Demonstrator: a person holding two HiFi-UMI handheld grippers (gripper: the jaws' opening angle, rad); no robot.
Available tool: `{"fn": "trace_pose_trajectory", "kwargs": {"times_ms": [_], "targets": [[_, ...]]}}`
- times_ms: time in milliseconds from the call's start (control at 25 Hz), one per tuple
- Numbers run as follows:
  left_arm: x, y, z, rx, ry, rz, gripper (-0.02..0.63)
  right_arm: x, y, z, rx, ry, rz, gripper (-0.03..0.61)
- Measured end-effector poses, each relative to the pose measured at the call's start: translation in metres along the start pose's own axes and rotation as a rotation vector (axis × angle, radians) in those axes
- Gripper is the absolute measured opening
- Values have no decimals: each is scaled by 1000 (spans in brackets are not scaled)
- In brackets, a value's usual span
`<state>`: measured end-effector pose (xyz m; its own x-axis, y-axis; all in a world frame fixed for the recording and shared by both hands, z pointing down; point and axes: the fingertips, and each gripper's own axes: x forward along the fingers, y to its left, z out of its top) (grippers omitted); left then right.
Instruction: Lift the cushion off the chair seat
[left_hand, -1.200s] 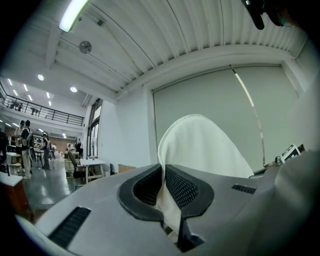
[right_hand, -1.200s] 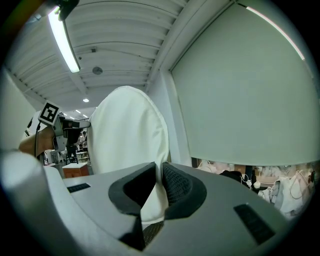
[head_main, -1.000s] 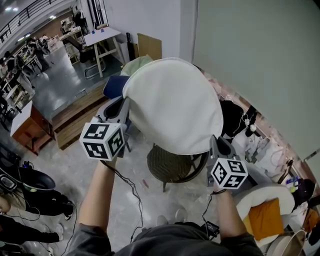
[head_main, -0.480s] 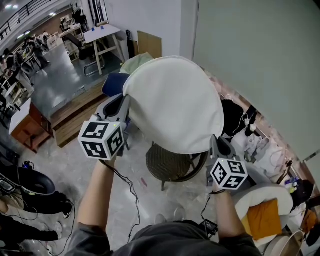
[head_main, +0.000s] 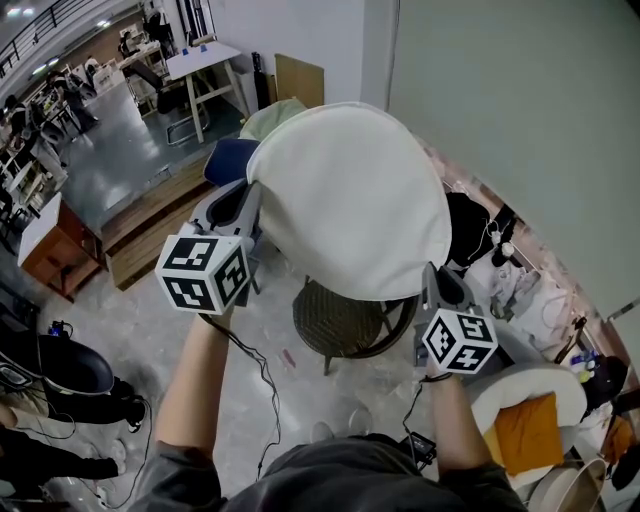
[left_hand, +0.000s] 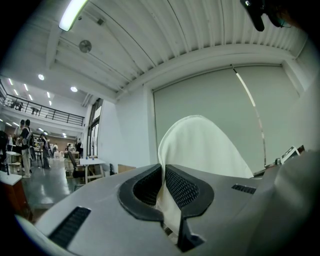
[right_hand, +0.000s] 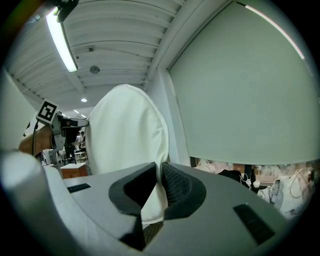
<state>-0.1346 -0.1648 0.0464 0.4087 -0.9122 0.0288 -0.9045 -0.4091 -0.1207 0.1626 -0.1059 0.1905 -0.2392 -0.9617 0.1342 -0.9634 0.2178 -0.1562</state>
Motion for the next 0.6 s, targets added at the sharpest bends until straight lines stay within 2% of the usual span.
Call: {"fn": "trace_pose_trajectory", "kwargs": {"times_ms": [600], "targets": [[3,-9,1,-7,-5,0,34,-7,-8,-1,0,-2,-3,44]]}}
